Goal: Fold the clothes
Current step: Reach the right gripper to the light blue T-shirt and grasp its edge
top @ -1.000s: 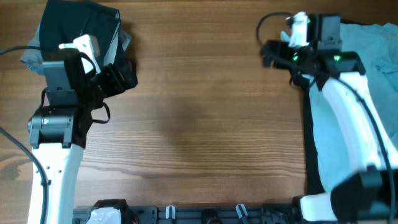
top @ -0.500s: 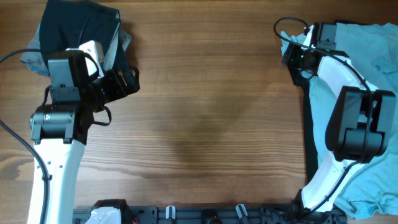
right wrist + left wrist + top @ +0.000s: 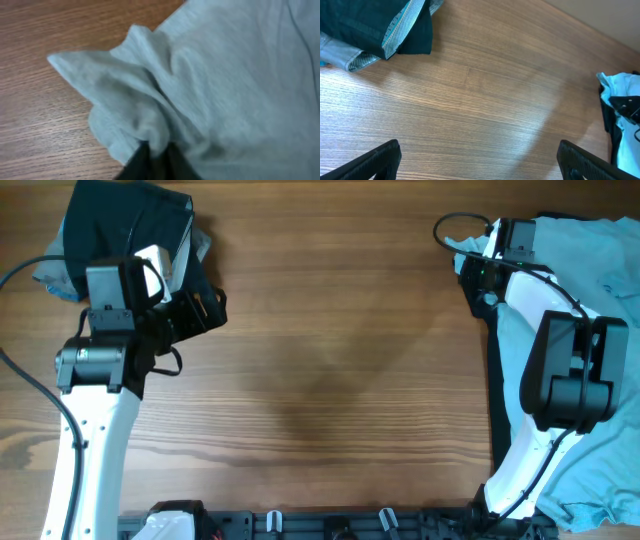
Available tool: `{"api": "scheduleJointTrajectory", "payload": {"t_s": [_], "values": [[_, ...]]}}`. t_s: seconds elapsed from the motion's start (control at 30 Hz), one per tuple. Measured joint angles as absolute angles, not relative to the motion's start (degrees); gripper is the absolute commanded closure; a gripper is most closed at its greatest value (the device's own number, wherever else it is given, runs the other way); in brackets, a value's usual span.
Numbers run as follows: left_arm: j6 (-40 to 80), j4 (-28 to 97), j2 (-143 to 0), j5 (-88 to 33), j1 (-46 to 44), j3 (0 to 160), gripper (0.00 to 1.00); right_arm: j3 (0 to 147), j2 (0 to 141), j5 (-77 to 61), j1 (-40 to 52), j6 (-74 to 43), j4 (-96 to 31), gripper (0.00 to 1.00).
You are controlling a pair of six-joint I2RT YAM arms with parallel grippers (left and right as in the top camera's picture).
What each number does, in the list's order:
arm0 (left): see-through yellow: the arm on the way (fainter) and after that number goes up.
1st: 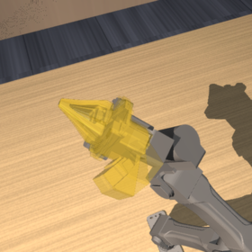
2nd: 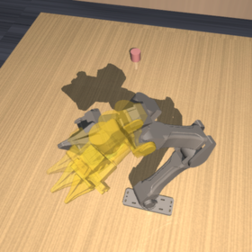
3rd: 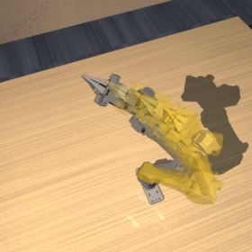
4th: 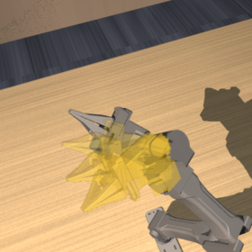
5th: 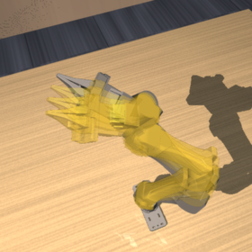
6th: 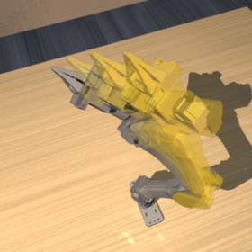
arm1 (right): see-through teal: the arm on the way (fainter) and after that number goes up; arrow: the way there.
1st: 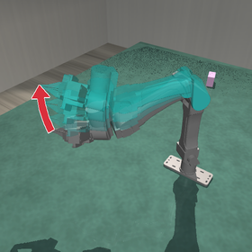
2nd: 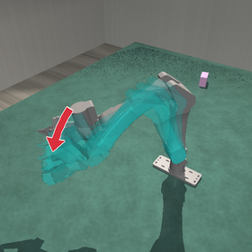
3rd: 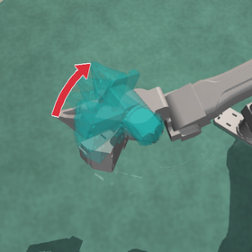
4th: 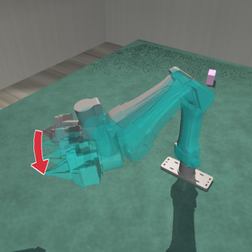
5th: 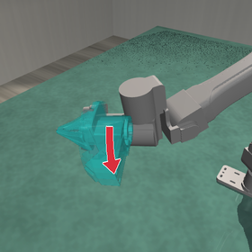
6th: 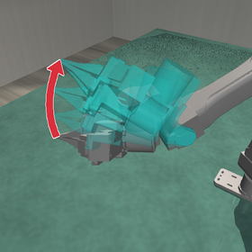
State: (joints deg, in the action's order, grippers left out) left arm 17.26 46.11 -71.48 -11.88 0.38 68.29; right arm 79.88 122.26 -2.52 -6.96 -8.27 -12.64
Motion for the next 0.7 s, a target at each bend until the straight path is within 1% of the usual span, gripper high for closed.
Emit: {"api": "scheduleJointTrajectory", "payload": {"t_s": [0.13,0.3,0.33,0.37,0.4,0.43,0.53,0.7], "values": [[17.3,46.1,-71.8,-11.9,0.4,68.3,0.00,79.9,122.0,-2.5,-7.0,-8.0,-12.8,0.96],[17.3,46.1,-71.8,-11.9,0.4,68.3,0.00,80.8,116.3,-1.1,-8.3,-7.8,-13.4,0.95],[17.3,46.1,-71.8,-11.9,0.4,68.3,0.00,81.2,114.1,-0.8,-9.0,-7.9,-13.8,0.83],[17.3,46.1,-71.8,-11.9,0.4,68.3,0.00,81.5,112.3,-0.5,-9.5,-7.9,-14.2,0.75],[17.3,46.1,-71.8,-11.9,0.4,68.3,0.00,81.7,110.7,-0.3,-10.0,-8.0,-14.5,0.80],[17.3,46.1,-71.8,-11.9,0.4,68.3,0.00,82.0,108.7,-0.1,-10.5,-8.3,-14.8,0.96],[17.3,46.1,-71.8,-12.3,0.4,68.3,0.00,82.7,105.7,0.0,-10.6,-8.7,-16.3,0.96],[17.3,46.1,-71.8,-12.6,0.4,68.3,0.00,83.0,105.4,-0.4,-10.5,-8.7,-21.4,0.95]]}}
